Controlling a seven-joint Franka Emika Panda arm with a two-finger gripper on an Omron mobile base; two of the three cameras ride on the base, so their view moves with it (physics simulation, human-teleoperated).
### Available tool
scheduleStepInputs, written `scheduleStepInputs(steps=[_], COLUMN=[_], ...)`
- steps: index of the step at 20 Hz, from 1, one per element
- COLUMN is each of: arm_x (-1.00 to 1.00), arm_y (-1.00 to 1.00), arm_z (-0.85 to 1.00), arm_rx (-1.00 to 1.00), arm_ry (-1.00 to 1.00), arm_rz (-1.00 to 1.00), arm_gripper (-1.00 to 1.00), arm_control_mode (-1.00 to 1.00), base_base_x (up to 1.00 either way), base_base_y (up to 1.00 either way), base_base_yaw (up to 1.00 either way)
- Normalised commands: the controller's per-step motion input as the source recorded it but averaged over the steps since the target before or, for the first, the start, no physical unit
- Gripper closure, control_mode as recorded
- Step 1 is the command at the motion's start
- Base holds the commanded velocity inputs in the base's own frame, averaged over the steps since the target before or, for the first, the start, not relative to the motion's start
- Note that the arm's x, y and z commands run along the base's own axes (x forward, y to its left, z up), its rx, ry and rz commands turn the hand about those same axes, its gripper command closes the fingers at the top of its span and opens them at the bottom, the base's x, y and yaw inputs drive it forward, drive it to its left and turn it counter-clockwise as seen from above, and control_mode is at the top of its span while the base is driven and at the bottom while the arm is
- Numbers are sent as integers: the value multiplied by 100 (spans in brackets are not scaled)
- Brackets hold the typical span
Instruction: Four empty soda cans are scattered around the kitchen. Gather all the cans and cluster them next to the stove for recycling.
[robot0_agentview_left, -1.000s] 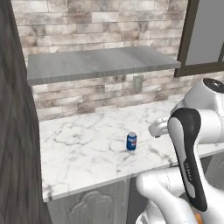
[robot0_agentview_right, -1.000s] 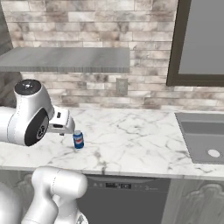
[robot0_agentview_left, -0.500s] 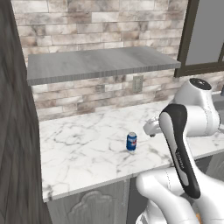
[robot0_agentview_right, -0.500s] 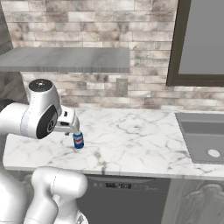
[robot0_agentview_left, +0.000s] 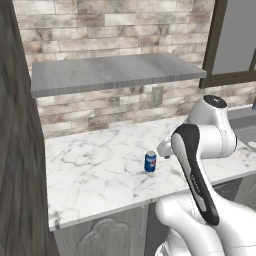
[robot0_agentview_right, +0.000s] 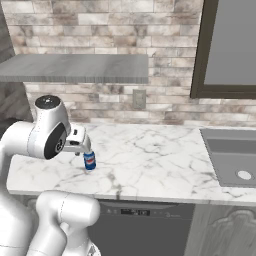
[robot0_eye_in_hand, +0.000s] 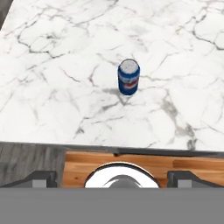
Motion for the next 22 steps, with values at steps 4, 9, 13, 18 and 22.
scheduleStepInputs(steps=[4,9,13,18,22], arm_x=[5,23,36,34,34], arm_y=[0,0,3,0,1], arm_z=[-18,-2,-7,-21,-22], arm_rx=[-4,0,0,0,0], arm_ry=[0,0,3,3,3], arm_rz=[0,0,0,0,0], arm_gripper=[-100,-100,-100,-100,-100], arm_control_mode=[-100,-100,-100,-100,-100], base_base_x=[0,0,0,0,0], base_base_y=[0,0,0,0,0], base_base_yaw=[0,0,0,0,0])
